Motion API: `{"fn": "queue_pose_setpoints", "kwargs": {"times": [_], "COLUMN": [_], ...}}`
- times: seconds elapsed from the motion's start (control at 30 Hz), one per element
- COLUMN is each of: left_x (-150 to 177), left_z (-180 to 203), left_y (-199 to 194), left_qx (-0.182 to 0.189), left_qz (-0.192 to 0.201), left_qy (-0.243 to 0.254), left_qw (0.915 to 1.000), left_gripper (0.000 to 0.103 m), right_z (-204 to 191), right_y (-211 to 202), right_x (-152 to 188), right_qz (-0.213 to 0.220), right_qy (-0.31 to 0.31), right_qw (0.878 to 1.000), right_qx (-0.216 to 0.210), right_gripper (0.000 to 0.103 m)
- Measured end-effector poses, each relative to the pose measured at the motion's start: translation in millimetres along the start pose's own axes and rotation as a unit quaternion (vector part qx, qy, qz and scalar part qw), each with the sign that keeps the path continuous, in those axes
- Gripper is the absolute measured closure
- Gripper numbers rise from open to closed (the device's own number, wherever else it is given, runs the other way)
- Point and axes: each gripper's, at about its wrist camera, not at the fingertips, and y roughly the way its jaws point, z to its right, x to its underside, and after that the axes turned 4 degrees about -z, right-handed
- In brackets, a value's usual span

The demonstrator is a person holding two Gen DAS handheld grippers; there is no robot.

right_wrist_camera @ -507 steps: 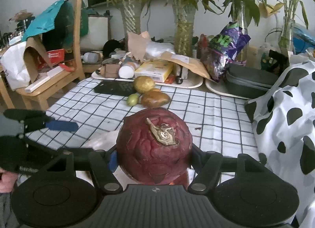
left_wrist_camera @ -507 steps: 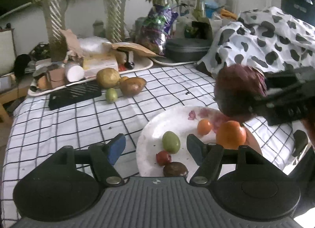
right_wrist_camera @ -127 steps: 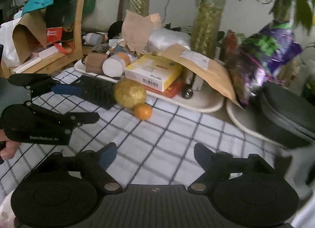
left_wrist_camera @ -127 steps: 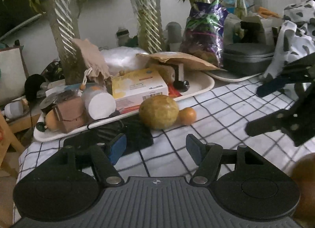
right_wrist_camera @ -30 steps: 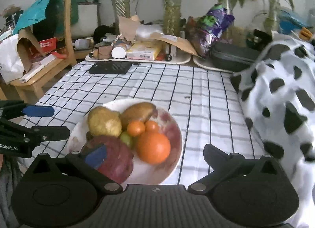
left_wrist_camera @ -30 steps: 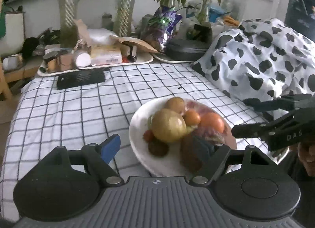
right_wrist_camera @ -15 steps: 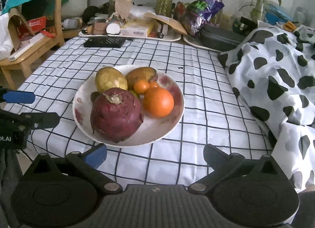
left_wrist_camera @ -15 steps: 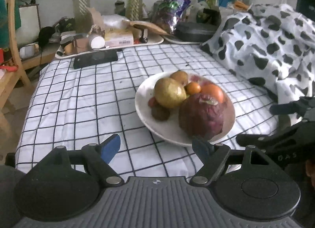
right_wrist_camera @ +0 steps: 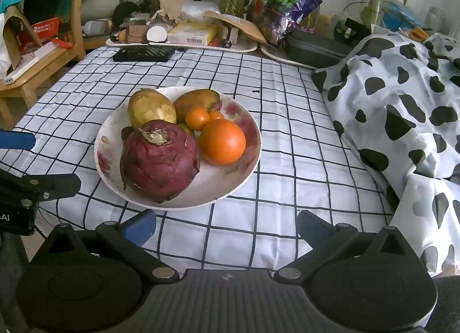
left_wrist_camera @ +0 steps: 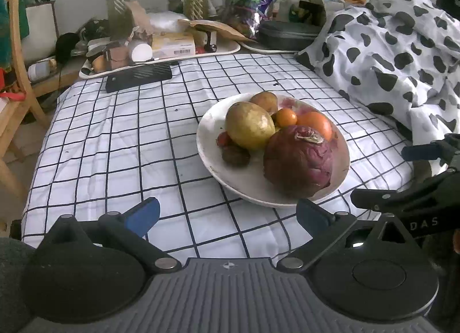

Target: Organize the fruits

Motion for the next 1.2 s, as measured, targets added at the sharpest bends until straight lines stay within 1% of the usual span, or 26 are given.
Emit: {"fn": "queue_pose_setpoints", "kwargs": {"times": [0.73, 1.2], "left_x": [1.3, 0.6], "left_z": [0.4, 0.4], "left_y": [1.4, 0.3], "left_qx": [-0.005, -0.006], "left_qz": [-0.001, -0.001], "left_qy": [0.012, 0.010], "left_qw": [0.9999, 0.9999], "left_gripper": [0.000, 0.000], "right_z": [-0.7, -1.6], "right_y": [2.0, 2.3], "right_x": [0.2, 0.5], "right_qz": [-0.001, -0.002], "right_qy": [-0.002, -0.003], "right_qw": [1.000, 1.000], "right_qx": [0.003, 0.004], "right_gripper": [0.000, 0.000]}}
